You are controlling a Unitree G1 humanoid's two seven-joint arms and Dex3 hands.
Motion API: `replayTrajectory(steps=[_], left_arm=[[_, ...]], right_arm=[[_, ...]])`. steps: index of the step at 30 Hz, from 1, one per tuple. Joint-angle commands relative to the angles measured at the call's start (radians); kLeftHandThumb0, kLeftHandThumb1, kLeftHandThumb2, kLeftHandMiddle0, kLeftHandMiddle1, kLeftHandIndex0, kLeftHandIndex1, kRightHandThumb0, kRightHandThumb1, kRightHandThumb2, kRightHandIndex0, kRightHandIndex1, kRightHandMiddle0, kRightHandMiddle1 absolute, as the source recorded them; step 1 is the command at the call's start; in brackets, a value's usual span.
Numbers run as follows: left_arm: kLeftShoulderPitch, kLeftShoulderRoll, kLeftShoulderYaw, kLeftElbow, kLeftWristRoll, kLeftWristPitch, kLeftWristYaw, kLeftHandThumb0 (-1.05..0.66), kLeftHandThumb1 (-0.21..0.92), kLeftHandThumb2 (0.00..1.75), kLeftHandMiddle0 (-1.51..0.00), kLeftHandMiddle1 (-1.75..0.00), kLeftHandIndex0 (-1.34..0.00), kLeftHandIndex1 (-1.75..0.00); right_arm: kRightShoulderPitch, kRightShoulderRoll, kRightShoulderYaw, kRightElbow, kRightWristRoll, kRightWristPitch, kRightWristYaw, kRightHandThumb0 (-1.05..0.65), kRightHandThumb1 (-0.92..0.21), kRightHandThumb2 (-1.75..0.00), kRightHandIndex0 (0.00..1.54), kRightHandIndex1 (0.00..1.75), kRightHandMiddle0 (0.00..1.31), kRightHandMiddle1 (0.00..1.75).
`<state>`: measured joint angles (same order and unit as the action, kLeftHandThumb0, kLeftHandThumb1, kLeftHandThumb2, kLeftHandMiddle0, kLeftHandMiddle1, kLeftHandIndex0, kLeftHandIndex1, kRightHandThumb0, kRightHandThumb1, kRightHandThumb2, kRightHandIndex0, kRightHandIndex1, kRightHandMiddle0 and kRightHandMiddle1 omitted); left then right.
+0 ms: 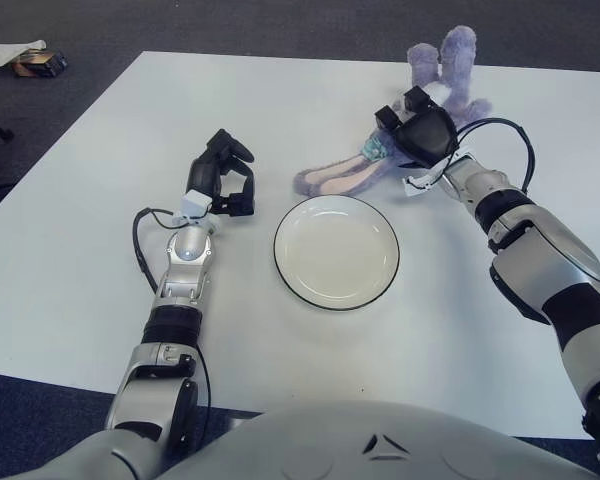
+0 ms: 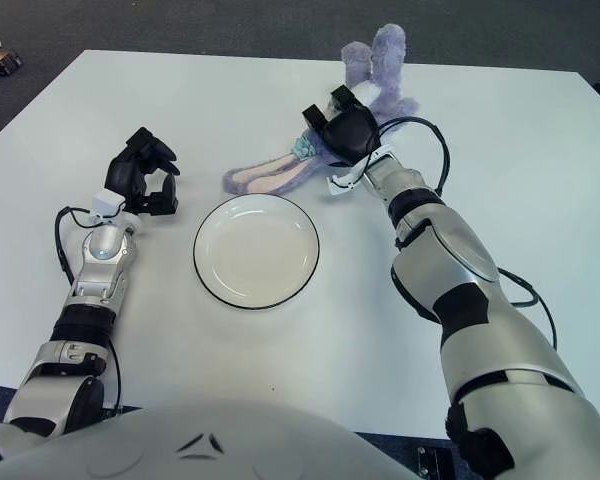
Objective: Put the doll into the plate.
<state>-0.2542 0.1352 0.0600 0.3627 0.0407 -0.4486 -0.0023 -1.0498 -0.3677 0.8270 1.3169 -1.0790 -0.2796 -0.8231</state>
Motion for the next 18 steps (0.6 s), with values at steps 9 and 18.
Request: replayTrajectory(steps=[9,18], left_arm=[[0.090,-0.035,-0.006,0.049,-0.014,-0.009,0.001,-0.01,0.30,1.34,-0.51,-1.75,-0.50,-1.75],[0.086,-0.033,-0.006,0.059,-0.009,-0.017,0.004,-0.01,0.30,1.34,-0.51,-1.75,-0.50,-1.75]], right_arm=[[0.021,-0.015,-0.011,0.011,0.028,0.020,0.024,0.00,0.00,-1.51,1.00,1.21,0.74,1.75],[0.032,-0.029,-0.101,0.001,0.134,-0.033,0.094,0.00,-0.01,-1.57,0.94,1.45,0.63,1.75]])
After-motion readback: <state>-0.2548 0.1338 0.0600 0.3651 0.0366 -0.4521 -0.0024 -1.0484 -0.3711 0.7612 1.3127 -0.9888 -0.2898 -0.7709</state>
